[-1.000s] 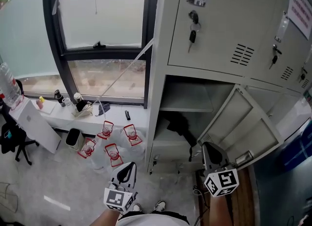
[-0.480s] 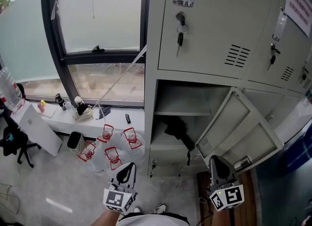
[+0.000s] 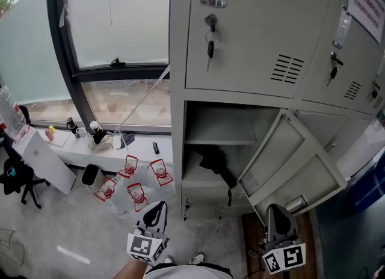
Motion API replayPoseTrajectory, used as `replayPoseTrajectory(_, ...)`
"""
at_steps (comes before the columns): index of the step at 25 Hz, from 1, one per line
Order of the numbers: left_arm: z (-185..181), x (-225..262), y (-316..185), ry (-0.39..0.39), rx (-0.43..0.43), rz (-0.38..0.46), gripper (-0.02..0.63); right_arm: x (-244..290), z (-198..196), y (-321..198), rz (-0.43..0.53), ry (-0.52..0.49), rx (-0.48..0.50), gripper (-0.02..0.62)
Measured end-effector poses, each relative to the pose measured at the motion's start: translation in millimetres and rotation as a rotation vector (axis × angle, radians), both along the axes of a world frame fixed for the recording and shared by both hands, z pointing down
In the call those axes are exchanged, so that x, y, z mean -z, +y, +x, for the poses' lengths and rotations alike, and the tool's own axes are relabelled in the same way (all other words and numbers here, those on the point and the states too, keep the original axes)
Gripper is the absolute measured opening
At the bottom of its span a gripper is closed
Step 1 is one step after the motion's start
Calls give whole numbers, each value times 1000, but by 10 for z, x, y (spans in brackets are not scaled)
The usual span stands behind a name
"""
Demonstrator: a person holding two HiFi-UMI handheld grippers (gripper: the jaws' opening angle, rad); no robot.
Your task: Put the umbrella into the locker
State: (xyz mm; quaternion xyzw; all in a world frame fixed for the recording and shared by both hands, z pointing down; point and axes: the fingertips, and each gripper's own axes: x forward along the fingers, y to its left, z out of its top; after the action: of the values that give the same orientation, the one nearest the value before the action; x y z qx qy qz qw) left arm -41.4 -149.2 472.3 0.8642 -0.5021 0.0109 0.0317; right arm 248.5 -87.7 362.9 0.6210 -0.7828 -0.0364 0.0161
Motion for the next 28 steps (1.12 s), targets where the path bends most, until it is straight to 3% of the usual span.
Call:
replayPoseTrajectory(4, 38, 4, -14, 6, -1, 0, 21, -80, 44, 9, -20, -21, -31, 17)
replayPoseTrajectory(28, 22, -5, -43, -2, -4, -13, 21, -163, -115, -143, -54, -16, 9, 17)
